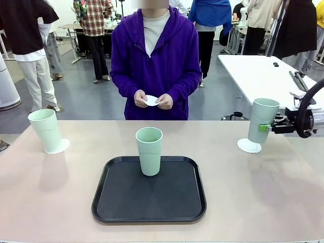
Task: Place coasters on the table and set cups on them.
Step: Take one Reusable plastic cup from the Flat Tray and place it on a coaster set by the human.
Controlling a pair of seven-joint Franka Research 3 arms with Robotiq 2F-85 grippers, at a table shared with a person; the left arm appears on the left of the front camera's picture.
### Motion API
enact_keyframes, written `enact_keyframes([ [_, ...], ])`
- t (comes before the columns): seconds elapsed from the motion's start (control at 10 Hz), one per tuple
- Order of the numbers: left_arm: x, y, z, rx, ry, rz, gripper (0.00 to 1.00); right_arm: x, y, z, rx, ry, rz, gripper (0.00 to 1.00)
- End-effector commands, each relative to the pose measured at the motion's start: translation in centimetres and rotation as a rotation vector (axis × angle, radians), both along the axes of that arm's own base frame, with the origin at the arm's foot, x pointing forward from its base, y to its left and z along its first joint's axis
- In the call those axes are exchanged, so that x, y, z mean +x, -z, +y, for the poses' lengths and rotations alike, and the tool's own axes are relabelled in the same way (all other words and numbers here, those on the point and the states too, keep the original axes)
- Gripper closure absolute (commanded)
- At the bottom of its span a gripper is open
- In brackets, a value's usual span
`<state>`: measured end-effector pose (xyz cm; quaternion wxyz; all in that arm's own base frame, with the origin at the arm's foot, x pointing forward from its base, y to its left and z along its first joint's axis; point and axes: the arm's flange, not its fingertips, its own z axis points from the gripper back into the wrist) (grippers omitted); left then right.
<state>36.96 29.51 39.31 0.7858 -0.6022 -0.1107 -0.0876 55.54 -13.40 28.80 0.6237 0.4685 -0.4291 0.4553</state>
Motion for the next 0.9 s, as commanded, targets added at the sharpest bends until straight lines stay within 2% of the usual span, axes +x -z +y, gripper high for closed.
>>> enact_keyframes([
  [0.0, -0.1, -0.2, 0.0, 0.01, -0.004, 0.004, 0.0, 1.4, 0.7, 0.3, -0.007, 0.031, -0.048, 0.15],
  [0.4, -0.1, -0.2, 0.0, 0.01, -0.004, 0.004, 0.0, 2.6, 2.3, 0.5, -0.017, 0.079, -0.086, 0.15],
  [0.8, -0.1, -0.2, 0.0, 0.01, -0.004, 0.004, 0.0, 3.4, 3.5, 0.8, -0.007, 0.057, -0.039, 0.15],
])
